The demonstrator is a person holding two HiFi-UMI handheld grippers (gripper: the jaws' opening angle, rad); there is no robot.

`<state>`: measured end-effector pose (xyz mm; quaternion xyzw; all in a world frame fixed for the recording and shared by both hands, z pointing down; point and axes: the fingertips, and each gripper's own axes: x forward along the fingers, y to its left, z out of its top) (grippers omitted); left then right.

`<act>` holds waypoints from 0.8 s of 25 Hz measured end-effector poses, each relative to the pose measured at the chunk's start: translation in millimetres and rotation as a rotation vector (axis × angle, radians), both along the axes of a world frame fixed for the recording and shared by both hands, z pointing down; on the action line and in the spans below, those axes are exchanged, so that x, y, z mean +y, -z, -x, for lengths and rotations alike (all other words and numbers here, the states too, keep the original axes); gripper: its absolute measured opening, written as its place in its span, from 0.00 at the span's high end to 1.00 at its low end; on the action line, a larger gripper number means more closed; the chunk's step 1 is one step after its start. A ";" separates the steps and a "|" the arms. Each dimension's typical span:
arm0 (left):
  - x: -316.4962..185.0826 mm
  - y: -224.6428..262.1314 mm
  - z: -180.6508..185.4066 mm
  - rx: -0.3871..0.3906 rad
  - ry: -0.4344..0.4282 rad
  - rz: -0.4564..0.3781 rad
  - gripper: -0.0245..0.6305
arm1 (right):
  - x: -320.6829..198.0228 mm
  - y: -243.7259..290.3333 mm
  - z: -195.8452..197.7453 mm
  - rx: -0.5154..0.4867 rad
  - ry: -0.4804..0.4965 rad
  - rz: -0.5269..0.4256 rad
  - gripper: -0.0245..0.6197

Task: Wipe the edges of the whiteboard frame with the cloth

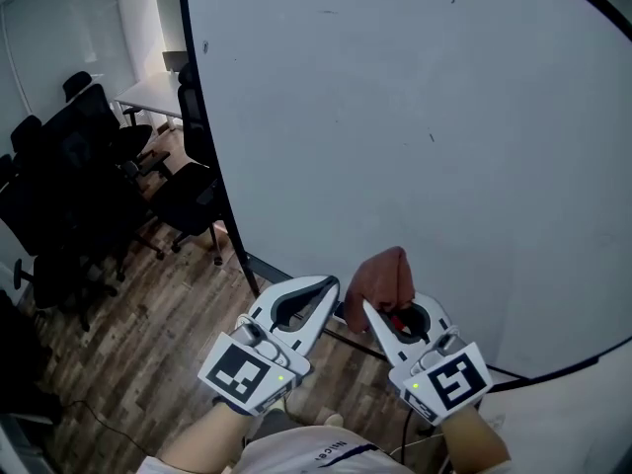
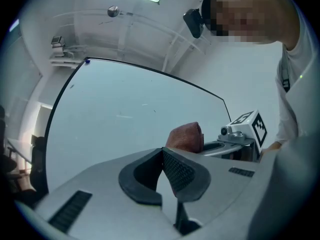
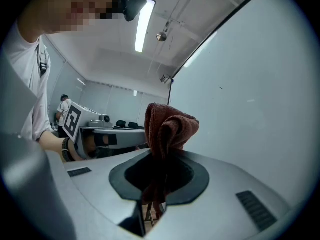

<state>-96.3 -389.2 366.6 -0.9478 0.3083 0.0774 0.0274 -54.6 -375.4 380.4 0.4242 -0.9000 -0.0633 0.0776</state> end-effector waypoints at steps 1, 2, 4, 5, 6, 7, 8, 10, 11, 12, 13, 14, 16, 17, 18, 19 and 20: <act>1.0 -5.9 -1.9 0.007 0.006 0.017 0.95 | 2.1 -7.6 -3.8 -0.007 -0.007 0.012 0.88; 2.8 -11.7 -4.4 0.013 0.008 0.026 0.95 | 3.9 -15.0 -7.8 -0.015 -0.013 0.025 0.88; 5.1 -22.8 -9.8 0.009 0.012 0.034 0.95 | 6.0 -28.5 -14.3 -0.030 -0.021 0.049 0.88; 4.4 -28.7 -12.3 0.002 0.014 0.042 0.95 | 5.4 -34.9 -16.4 -0.034 -0.022 0.059 0.88; 2.7 -35.3 -14.6 -0.003 0.015 0.056 0.95 | 3.9 -41.3 -18.1 -0.034 -0.022 0.068 0.88; 0.8 -41.9 -17.0 -0.005 0.016 0.074 0.95 | 2.3 -47.5 -19.7 -0.031 -0.023 0.075 0.88; -0.3 -47.7 -19.6 -0.004 0.016 0.091 0.95 | 1.0 -53.0 -21.6 -0.027 -0.025 0.081 0.88; 0.4 -56.7 -25.5 -0.008 0.015 0.111 0.95 | -0.1 -60.5 -25.8 -0.024 -0.029 0.091 0.88; 1.8 -60.4 -28.4 -0.015 0.015 0.116 0.95 | 0.0 -62.4 -27.7 -0.025 -0.031 0.095 0.88; 3.2 -63.6 -31.0 -0.021 0.015 0.119 0.95 | 0.5 -63.4 -29.4 -0.026 -0.032 0.097 0.88; 4.6 -66.1 -33.4 -0.027 0.017 0.121 0.95 | 1.5 -63.3 -30.9 -0.029 -0.031 0.097 0.88; 5.9 -68.0 -35.5 -0.031 0.019 0.122 0.95 | 2.8 -62.5 -32.1 -0.033 -0.028 0.095 0.88; 8.6 -69.7 -38.7 -0.034 0.025 0.122 0.95 | 6.0 -60.2 -34.1 -0.039 -0.022 0.090 0.88; 10.0 -69.7 -39.9 -0.034 0.028 0.121 0.95 | 7.6 -59.3 -35.2 -0.042 -0.020 0.088 0.88; 11.5 -69.4 -40.9 -0.035 0.031 0.119 0.95 | 9.1 -58.7 -36.4 -0.044 -0.020 0.087 0.88; 12.8 -68.8 -42.0 -0.036 0.033 0.118 0.95 | 10.4 -58.3 -37.9 -0.046 -0.020 0.086 0.88; 14.1 -68.2 -43.0 -0.036 0.035 0.117 0.95 | 11.3 -57.8 -39.5 -0.047 -0.022 0.085 0.88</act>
